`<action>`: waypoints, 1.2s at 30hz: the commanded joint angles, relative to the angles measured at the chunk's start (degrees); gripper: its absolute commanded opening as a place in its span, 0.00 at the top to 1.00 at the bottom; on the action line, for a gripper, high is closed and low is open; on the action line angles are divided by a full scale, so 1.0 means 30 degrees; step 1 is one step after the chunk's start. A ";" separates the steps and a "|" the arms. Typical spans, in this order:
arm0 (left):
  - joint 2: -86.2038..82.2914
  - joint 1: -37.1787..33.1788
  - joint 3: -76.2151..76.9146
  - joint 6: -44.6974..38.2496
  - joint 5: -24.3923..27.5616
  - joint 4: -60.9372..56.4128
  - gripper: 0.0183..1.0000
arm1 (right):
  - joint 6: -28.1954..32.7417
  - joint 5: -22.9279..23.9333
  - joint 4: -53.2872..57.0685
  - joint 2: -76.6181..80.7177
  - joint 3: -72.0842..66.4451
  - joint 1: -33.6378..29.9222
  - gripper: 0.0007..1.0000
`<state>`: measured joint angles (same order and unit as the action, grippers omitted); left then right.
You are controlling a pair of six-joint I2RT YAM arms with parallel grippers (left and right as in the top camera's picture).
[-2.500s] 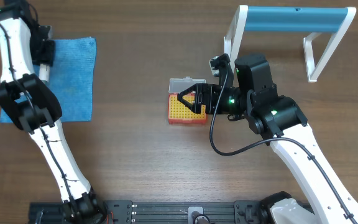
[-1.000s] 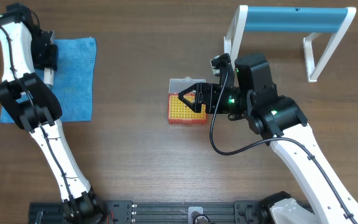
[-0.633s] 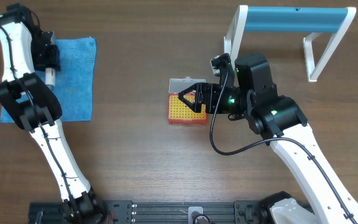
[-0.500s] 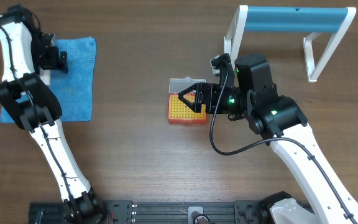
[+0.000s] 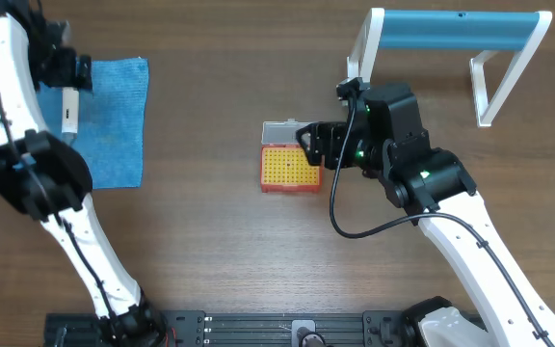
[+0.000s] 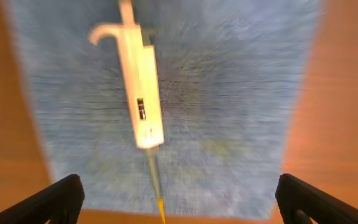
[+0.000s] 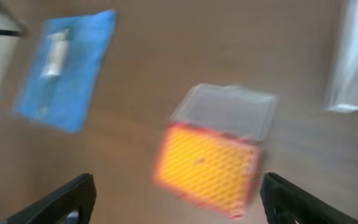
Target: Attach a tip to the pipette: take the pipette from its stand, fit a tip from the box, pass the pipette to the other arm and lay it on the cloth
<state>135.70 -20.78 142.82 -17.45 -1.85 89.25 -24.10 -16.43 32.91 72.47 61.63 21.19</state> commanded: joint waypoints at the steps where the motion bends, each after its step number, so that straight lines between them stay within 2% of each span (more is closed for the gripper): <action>1: -0.4510 0.1144 0.0546 0.0233 0.0211 0.0321 0.00 | 0.2113 1.0812 -0.0554 -0.1319 0.0168 0.0073 0.14; 3: -0.5952 0.1479 0.0546 0.0641 0.0211 0.0736 0.00 | 0.3570 1.1897 -0.0488 -0.2208 0.0168 0.0073 0.14; 6: -0.8473 0.1843 0.0539 0.2142 0.0379 0.2696 0.00 | 0.5421 1.1897 -0.0102 -0.4204 0.0168 0.0073 0.14; 7: -0.9304 0.1851 0.0386 0.3388 0.0408 0.2696 0.00 | 0.5727 1.1897 0.0102 -0.4830 0.0160 0.0073 0.14; 12: -1.3631 0.1843 -0.0102 0.4299 0.3541 0.2696 0.00 | 0.7227 1.1890 0.1188 -0.8298 -0.0656 0.0073 0.14; 16: -1.7558 0.1843 -0.1851 0.4918 0.4801 0.2696 0.00 | 0.7286 1.1897 0.2623 -1.1854 -0.2645 0.0073 0.14; 22: -2.4472 0.1843 -0.8291 0.5260 0.4867 0.2688 0.00 | 0.6972 1.1599 0.3490 -1.8418 -0.6309 0.0080 0.14; 28: -3.0235 0.1843 -1.3231 0.5756 0.4852 0.2681 0.00 | 0.6972 1.1613 0.3767 -2.3620 -0.7672 0.0080 0.14; 36: -3.3478 0.1843 -1.4018 0.5741 0.4714 0.2637 0.00 | 0.6994 1.1679 0.5778 -2.3831 -0.7555 0.0080 0.14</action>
<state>37.45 -15.16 101.38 -1.15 11.73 96.88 -3.73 18.13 48.49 0.62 39.53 21.19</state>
